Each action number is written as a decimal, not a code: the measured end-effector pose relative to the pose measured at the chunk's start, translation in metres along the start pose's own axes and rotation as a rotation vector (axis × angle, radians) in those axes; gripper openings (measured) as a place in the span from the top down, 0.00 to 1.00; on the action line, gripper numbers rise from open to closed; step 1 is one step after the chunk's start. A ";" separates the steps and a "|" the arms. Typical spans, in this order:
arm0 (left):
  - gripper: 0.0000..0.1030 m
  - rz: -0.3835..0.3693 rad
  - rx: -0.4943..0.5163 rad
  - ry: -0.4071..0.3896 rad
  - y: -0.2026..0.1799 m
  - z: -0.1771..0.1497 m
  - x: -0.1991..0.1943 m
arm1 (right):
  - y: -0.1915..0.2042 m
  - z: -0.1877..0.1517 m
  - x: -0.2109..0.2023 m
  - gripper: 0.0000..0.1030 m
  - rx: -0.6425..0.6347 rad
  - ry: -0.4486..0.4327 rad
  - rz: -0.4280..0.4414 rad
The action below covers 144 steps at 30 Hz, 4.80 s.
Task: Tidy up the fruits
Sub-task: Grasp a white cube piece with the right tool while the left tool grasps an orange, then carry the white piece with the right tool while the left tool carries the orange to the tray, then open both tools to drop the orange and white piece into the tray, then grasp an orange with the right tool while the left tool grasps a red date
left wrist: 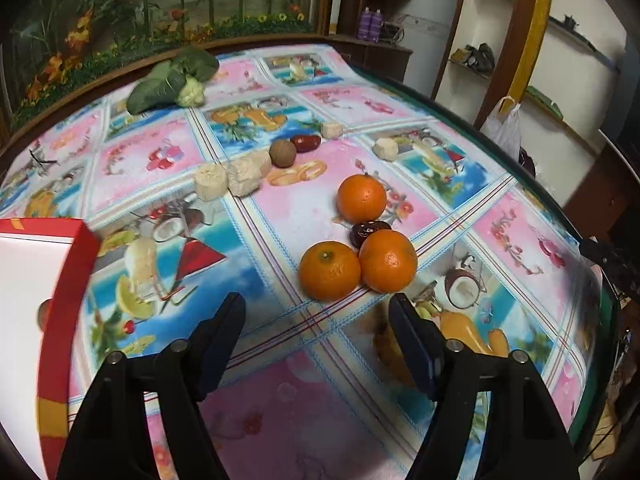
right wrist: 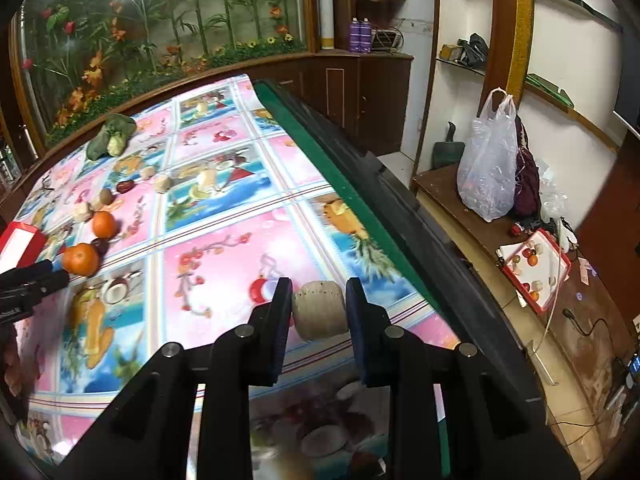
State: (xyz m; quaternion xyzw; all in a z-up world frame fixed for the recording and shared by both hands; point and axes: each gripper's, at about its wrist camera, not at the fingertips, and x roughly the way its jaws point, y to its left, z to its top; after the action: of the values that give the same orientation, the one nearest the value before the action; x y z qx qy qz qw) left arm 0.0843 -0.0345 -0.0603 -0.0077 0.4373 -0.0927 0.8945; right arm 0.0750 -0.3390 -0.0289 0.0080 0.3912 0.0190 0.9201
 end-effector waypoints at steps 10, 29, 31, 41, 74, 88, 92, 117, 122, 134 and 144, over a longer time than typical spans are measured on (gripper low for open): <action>0.61 0.009 0.020 -0.052 0.001 0.022 0.006 | 0.021 -0.003 -0.004 0.72 -0.012 -0.003 0.053; 0.56 0.036 0.106 -0.006 -0.014 0.007 0.008 | 0.034 -0.002 -0.047 0.72 -0.039 -0.064 0.067; 0.71 0.045 0.099 -0.010 -0.012 0.009 0.009 | 0.036 -0.001 -0.049 0.72 -0.041 -0.071 0.071; 0.75 0.001 0.041 -0.054 0.005 -0.006 -0.022 | 0.053 0.002 -0.054 0.72 -0.056 -0.080 0.106; 0.76 0.216 -0.301 -0.187 0.148 -0.073 -0.150 | 0.291 -0.002 -0.034 0.72 -0.270 -0.035 0.451; 0.76 0.300 -0.376 -0.162 0.195 -0.074 -0.147 | 0.364 0.014 -0.009 0.72 -0.340 0.013 0.503; 0.76 0.315 -0.382 -0.159 0.202 -0.076 -0.145 | 0.388 0.017 0.002 0.72 -0.365 0.024 0.517; 0.40 0.436 -0.414 -0.185 0.220 -0.092 -0.159 | 0.460 0.030 0.058 0.41 -0.474 0.119 0.514; 0.23 0.500 -0.465 -0.295 0.209 -0.095 -0.179 | 0.401 0.043 0.025 0.37 -0.360 0.024 0.507; 0.23 0.316 -0.286 -0.276 0.112 -0.057 -0.136 | 0.182 0.022 0.008 0.29 -0.058 0.015 0.224; 0.23 0.254 -0.202 -0.214 0.076 -0.028 -0.096 | 0.208 0.023 0.054 0.44 -0.121 0.107 0.259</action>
State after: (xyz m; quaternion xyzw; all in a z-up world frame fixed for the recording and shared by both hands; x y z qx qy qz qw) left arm 0.0173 0.0591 -0.0096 -0.0518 0.3443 0.0668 0.9350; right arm 0.1228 -0.1291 -0.0459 0.0017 0.4334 0.1616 0.8866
